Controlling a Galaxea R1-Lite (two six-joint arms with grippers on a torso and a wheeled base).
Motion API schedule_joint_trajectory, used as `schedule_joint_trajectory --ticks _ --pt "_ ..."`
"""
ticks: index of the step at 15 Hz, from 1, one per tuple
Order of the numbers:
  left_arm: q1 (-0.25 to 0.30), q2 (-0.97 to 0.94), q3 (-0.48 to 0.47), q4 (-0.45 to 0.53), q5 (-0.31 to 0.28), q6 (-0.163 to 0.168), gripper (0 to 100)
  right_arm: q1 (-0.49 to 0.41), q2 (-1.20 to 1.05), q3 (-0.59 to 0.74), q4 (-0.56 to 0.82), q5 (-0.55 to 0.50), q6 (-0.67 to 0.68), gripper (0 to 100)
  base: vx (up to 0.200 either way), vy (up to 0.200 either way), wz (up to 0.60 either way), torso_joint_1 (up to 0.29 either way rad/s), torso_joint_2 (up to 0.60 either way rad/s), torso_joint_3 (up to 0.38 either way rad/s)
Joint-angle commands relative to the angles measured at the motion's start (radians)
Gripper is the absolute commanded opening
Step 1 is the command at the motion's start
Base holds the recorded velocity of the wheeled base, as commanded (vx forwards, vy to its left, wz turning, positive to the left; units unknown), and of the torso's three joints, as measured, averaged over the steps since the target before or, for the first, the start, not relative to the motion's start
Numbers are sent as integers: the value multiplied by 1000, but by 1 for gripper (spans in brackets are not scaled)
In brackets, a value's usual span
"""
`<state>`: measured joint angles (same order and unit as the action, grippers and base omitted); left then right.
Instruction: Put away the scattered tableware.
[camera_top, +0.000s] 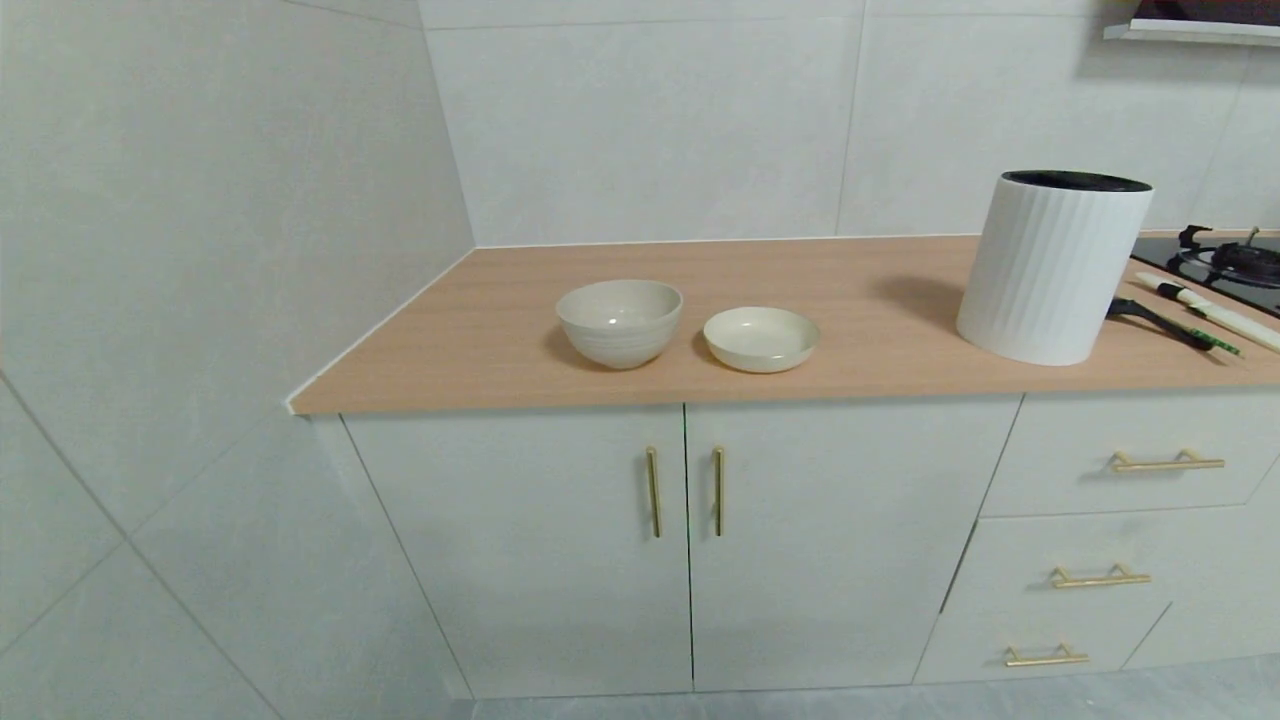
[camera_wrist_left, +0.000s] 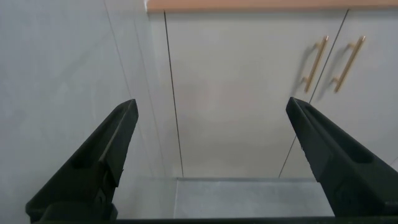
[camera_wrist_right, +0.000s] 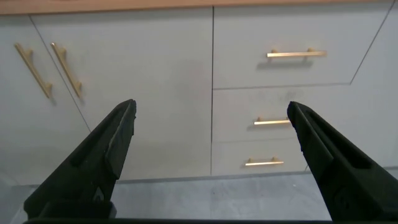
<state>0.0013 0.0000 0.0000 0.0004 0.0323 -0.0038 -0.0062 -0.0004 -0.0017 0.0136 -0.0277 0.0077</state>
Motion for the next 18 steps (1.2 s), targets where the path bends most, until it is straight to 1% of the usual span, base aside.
schedule_joint_trajectory --ticks 1,7,10,18 --pt "0 2 0 0 0 -1 100 0 0 0 0 0 0 100 0 0 0 -193 486 290" --pt "0 2 0 0 0 -1 100 0 0 0 0 0 0 100 0 0 0 -164 443 277" --pt "0 2 0 0 0 -1 100 0 0 0 0 0 0 100 0 0 0 -38 103 72" --pt "0 2 0 0 0 -1 100 0 0 0 0 2 -6 100 0 0 0 0 0 0"
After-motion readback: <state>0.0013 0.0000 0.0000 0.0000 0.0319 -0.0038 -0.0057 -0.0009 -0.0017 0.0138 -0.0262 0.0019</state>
